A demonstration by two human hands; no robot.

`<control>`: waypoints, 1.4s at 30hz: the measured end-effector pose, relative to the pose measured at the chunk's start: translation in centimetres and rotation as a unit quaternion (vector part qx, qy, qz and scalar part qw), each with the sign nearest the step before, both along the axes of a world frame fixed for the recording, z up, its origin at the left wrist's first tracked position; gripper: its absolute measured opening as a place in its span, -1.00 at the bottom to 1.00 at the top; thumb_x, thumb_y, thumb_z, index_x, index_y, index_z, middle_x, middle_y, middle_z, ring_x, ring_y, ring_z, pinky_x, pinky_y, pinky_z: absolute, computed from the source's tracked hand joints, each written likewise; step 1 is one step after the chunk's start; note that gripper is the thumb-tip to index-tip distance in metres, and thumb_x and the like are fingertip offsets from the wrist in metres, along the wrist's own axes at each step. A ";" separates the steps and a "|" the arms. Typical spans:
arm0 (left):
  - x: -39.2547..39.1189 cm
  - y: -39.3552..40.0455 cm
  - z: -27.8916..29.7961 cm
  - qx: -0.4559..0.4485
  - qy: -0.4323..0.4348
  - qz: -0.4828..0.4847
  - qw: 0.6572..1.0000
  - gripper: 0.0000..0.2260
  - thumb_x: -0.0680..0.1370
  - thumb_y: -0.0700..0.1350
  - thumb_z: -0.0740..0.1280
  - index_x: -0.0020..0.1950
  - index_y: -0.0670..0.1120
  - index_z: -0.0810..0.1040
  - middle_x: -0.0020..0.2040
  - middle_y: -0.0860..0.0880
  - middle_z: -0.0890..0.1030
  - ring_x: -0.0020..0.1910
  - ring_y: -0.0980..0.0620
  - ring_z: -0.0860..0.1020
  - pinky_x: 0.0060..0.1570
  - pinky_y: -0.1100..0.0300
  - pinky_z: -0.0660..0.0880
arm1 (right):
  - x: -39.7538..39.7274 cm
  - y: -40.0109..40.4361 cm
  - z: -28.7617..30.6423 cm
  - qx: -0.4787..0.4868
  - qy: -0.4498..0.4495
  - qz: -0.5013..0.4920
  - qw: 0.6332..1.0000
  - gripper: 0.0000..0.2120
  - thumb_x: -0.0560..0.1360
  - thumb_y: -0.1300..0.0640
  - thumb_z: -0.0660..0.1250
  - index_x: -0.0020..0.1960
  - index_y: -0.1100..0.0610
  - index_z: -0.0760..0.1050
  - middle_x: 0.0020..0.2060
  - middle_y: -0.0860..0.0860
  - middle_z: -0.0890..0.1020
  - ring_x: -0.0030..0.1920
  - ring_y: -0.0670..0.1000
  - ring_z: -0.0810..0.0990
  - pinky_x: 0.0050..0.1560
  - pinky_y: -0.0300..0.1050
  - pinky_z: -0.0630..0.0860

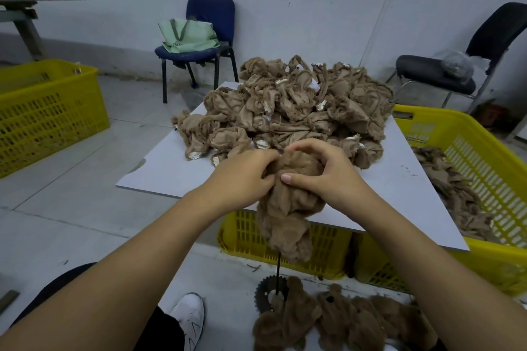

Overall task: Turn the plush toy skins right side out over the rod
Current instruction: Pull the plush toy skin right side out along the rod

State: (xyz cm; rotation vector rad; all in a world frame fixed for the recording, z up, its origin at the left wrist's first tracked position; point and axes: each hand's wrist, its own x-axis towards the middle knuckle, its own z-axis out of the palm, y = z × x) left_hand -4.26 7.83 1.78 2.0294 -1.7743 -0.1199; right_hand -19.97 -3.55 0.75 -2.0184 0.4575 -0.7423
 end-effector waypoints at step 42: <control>-2.4 -2.9 -1.3 -0.185 0.370 0.140 0.900 -0.84 0.55 -0.09 0.43 0.06 -0.06 0.50 -0.07 -0.03 0.60 -0.10 -0.02 0.63 -0.15 -0.12 0.64 | 1.2 0.2 0.2 0.265 -0.021 -0.086 0.960 -0.62 0.41 0.05 0.56 0.17 0.13 0.61 0.00 0.03 0.73 0.01 -0.03 0.72 0.08 -0.01 0.65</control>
